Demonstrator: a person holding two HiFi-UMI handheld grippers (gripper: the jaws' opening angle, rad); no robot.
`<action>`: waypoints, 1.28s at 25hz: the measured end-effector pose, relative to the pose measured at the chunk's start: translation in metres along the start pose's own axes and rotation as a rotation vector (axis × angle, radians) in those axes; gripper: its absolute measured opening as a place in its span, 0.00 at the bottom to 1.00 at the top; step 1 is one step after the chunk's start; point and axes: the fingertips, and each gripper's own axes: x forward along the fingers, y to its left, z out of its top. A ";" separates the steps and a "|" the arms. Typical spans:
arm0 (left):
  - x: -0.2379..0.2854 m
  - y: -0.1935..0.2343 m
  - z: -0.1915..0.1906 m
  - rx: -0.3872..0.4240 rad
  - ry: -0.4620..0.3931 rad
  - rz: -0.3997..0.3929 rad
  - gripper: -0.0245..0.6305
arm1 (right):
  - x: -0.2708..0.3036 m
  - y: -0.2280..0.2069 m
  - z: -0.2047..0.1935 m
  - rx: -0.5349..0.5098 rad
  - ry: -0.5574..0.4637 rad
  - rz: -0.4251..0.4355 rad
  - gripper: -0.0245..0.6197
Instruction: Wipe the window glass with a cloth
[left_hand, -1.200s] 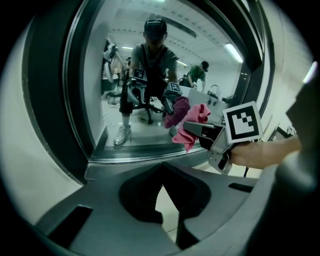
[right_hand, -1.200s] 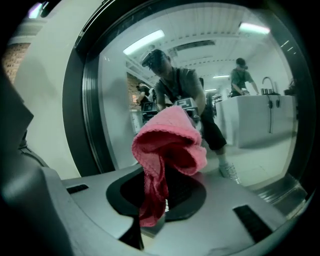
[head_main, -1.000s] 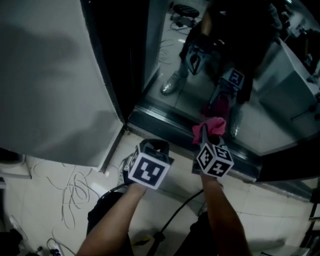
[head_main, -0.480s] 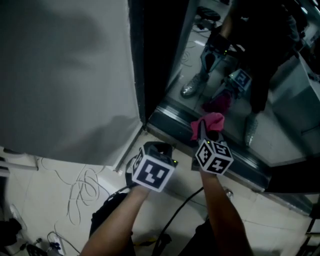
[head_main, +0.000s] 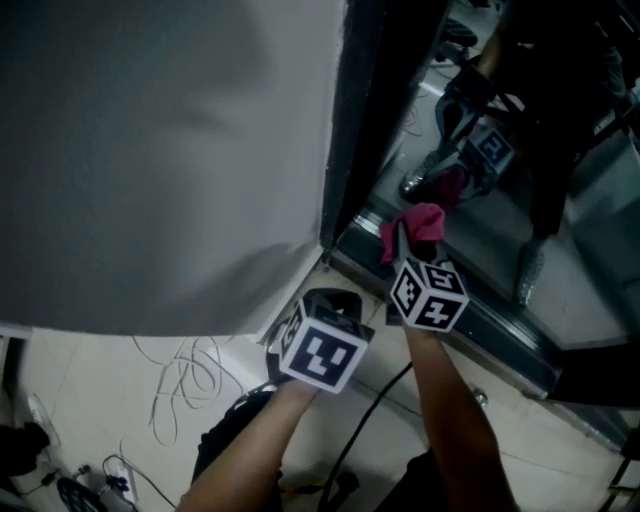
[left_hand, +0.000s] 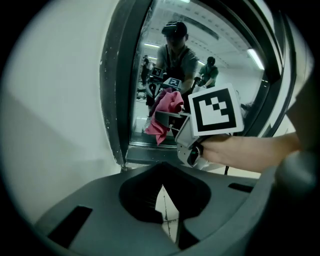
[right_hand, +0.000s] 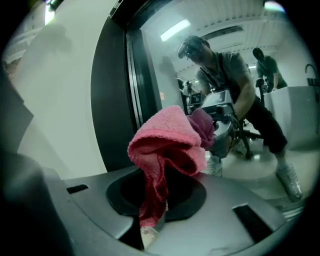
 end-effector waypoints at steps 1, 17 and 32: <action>-0.001 0.003 -0.002 -0.008 0.002 0.003 0.05 | 0.004 0.004 0.000 -0.002 0.000 0.008 0.13; -0.012 0.039 -0.017 -0.054 0.025 0.042 0.05 | 0.059 0.064 -0.031 -0.055 0.074 0.218 0.13; 0.000 0.028 -0.014 -0.034 0.065 0.051 0.05 | 0.087 0.018 -0.098 0.123 0.164 0.147 0.13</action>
